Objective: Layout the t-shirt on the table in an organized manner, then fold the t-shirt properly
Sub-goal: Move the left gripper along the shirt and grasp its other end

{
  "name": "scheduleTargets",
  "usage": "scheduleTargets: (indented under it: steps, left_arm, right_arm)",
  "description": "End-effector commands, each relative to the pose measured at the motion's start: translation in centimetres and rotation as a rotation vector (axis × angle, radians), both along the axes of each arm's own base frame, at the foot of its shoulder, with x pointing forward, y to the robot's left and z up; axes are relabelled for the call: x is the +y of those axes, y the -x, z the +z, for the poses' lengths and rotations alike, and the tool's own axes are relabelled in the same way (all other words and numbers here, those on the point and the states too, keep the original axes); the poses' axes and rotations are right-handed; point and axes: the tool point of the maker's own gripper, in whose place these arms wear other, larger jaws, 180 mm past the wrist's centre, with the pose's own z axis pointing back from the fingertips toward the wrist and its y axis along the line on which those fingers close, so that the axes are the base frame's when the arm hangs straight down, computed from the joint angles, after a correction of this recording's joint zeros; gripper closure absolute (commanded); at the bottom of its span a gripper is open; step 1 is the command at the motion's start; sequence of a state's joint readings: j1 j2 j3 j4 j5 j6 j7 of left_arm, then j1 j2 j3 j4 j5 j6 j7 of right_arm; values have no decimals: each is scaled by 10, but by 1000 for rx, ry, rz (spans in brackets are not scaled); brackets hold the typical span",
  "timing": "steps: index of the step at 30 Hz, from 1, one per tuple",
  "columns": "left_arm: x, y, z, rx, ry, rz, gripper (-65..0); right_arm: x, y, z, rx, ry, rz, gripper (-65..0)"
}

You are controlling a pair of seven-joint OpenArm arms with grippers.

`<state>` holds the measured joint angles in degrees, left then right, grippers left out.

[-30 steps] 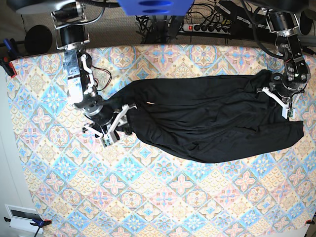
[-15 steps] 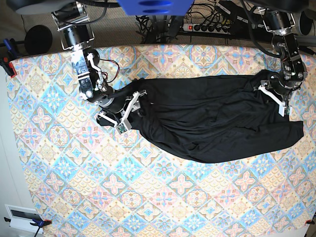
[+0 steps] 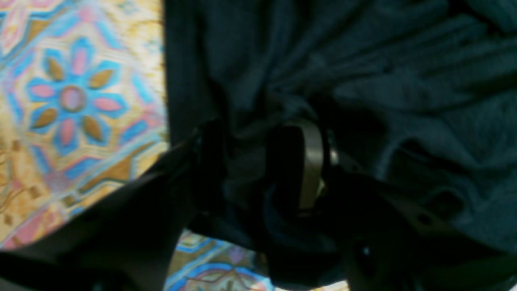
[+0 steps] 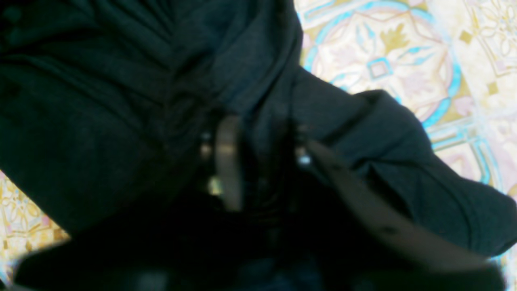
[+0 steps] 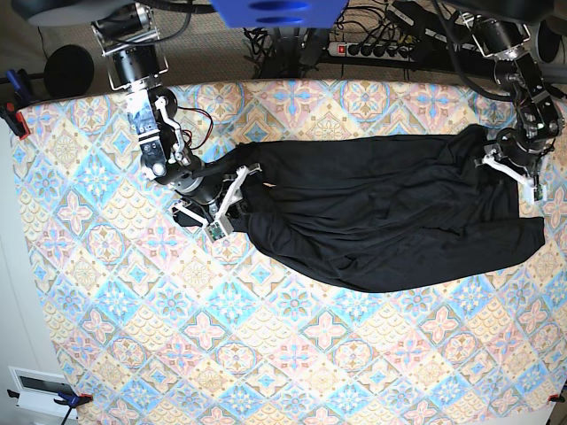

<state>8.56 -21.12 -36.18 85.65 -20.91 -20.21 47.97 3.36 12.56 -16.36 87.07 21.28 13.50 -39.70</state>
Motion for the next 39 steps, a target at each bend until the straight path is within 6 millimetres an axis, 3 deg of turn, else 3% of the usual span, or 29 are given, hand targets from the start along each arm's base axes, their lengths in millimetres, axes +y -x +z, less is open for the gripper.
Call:
scheduleTargets:
  steps: [1,3,6,11,14,19,32,35,39]
  left_arm:
    - [14,-8,20,-59,-33,16,-268]
    - [24,-12,30,-92,-37,47,-268]
    - [37,-17,44,-135,-47,85,-268]
    - [53,-35,73,-225,-58,135,-268]
    - [49,-52,84,-263,-54,123,-268]
    - [22,-99,88,-262,-40,18,-268]
    - [-8,-187,29,-139,-215,-171,-268]
    - [-11,-198,14,-99,-241,-207,-270]
    - [-19,-198,-7,-27,-257,-262,-271]
  right_arm:
    - [1,-13,18,-62,-21,-2,-51]
    - [0,-14,19,-65,-22,-4,0]
    - [1,-14,23,-74,-26,-1,-1]
    - [11,-19,53,-154,-47,21,0]
    - [12,-19,58,-170,-53,25,0]
    - [12,-20,59,-173,-53,24,0]
    - [10,-21,60,-176,-49,22,0]
    - [10,-21,60,-176,-49,22,0]
    - [9,-21,59,-175,-48,22,0]
